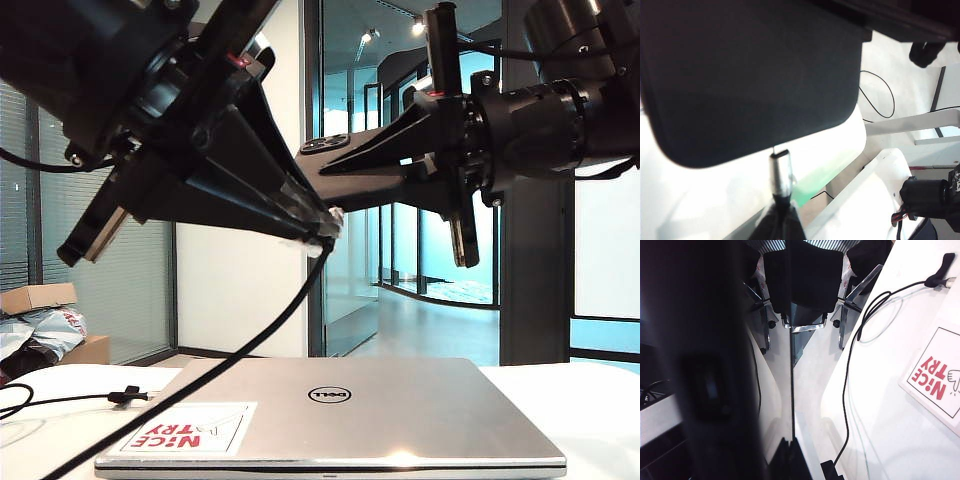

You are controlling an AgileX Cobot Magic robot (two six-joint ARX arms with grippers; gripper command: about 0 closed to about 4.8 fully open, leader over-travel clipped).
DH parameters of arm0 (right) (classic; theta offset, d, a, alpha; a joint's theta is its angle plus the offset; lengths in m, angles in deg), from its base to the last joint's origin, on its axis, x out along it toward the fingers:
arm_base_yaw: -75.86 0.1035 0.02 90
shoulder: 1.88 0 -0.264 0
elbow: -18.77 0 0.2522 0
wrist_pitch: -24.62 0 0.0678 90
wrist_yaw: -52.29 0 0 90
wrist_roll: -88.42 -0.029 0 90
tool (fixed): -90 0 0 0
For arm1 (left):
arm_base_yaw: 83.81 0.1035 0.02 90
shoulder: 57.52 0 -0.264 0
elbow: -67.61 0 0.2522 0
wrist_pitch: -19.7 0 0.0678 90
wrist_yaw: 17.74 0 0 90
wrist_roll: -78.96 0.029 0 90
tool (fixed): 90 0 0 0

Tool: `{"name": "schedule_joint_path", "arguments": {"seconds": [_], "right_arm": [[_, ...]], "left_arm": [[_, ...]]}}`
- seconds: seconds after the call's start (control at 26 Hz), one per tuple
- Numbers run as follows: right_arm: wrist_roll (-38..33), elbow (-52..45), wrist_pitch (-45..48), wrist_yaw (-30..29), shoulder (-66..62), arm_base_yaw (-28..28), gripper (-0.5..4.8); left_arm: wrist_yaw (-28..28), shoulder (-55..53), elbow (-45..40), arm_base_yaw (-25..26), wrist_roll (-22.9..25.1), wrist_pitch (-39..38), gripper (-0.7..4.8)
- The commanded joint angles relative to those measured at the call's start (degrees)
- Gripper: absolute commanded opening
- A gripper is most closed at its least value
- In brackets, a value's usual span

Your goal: Pick up the charging cable and the phone, plug the charging cable into the charging port on the phone, and finally place them back on the table.

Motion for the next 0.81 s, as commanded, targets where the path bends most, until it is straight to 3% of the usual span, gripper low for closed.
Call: {"name": "schedule_joint_path", "arguments": {"seconds": [0.04,0.54,0.81], "right_arm": [[0.8,0.3,1.2,-2.5,0.5,-0.1,-0.06],[0.6,0.4,-3.5,-3.1,0.5,-0.1,-0.06],[0.6,0.4,-3.3,-0.3,0.5,0.0,-0.06]], "left_arm": [[-0.6,0.2,0.1,0.1,0.3,1.5,-0.06],[-0.6,0.2,0.1,0.1,0.7,1.6,-0.06],[-0.6,0.2,0.1,0.1,0.7,1.7,-0.06]]}}
